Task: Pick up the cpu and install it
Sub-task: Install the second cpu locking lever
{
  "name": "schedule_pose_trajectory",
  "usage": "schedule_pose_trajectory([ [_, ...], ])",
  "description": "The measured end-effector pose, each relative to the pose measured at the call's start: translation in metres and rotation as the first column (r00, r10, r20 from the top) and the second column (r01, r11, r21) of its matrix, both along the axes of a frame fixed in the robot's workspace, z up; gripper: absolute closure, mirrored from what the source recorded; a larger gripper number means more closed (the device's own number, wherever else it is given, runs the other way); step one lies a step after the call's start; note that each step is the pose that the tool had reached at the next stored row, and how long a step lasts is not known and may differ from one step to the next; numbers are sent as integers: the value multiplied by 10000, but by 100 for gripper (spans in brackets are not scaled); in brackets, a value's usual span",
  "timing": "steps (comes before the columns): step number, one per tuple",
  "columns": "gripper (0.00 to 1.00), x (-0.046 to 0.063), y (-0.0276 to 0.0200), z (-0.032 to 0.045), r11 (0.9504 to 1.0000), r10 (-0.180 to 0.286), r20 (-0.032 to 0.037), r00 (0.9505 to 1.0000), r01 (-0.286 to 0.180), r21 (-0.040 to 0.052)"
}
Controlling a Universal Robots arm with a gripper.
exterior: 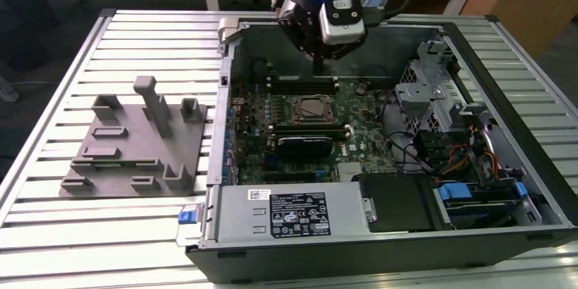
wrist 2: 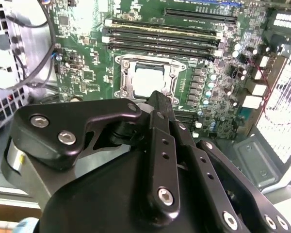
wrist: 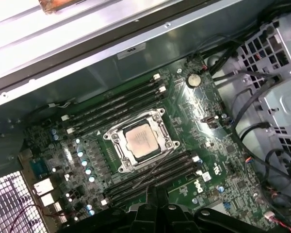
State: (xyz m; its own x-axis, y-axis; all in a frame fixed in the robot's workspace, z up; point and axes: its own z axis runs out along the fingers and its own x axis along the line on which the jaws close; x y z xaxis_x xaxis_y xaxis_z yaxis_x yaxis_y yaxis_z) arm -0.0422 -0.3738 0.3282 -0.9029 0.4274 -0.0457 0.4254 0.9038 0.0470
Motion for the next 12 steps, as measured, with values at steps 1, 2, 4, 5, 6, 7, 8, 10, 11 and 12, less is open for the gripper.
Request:
schedule_pose_trajectory([
  [1,89,0,1,-8,9999,148,1,9999,-148,0],
  [2,89,-1,2,-16,9996,283,0,9996,-283,0],
  [4,89,-1,4,-32,9985,555,0,9985,-555,-1],
  [5,89,-1,6,-41,9977,683,0,9977,-683,-1],
  [6,89,0,7,-50,9968,797,0,9968,-797,-1],
  [7,89,0,7,-60,9960,889,0,9960,-889,-1],
  [8,89,-1,7,-71,9954,956,0,9954,-956,-1],
  [10,89,0,7,-99,9946,1040,0,9946,-1040,0],
  [11,89,0,7,-114,9943,1066,0,9943,-1066,0],
  [12,89,0,7,-131,9940,1096,0,9940,-1096,0],
])
